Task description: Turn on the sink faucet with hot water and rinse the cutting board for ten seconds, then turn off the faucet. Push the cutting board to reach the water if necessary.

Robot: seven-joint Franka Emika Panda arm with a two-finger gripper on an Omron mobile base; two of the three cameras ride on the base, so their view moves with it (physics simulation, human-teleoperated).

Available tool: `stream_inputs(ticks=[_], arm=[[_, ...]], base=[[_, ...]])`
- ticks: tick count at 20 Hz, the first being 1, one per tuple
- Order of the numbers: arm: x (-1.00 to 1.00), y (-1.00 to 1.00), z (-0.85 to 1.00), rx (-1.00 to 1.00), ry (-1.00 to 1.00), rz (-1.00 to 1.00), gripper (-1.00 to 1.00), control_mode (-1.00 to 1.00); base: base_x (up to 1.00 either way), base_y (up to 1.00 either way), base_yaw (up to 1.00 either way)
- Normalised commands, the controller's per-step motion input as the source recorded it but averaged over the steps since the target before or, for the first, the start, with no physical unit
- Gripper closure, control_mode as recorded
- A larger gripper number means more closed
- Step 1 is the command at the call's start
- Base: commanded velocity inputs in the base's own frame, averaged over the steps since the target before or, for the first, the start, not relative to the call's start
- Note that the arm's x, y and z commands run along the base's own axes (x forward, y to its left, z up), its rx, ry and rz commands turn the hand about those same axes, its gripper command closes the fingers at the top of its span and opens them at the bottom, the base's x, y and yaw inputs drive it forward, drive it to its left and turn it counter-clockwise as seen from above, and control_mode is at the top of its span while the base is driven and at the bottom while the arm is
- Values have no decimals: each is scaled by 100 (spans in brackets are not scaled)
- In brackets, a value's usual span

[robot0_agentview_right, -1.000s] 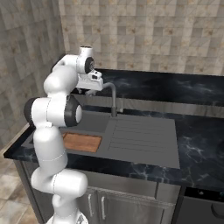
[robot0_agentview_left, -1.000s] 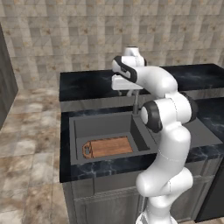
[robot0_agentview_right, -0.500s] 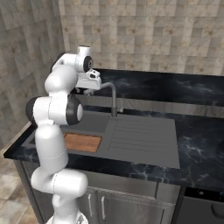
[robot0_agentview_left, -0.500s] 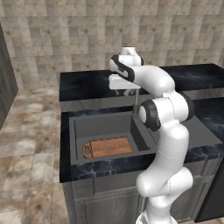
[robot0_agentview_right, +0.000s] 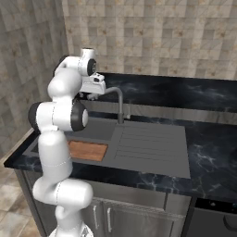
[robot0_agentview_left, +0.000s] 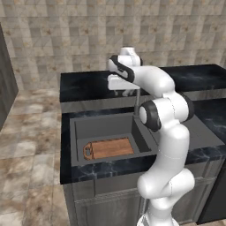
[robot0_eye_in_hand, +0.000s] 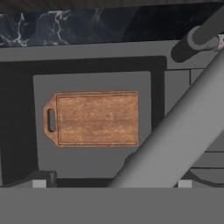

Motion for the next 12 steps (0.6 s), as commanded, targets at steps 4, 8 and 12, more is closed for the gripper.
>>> stream_inputs(ticks=[4, 8, 12], arm=[[7, 14, -7, 0, 0, 0, -100, -100], [0, 2, 0, 0, 0, 0, -100, -100], [0, 0, 0, 0, 0, 0, -100, -100]], base=[[0, 0, 0], [0, 0, 0], [0, 0, 0]])
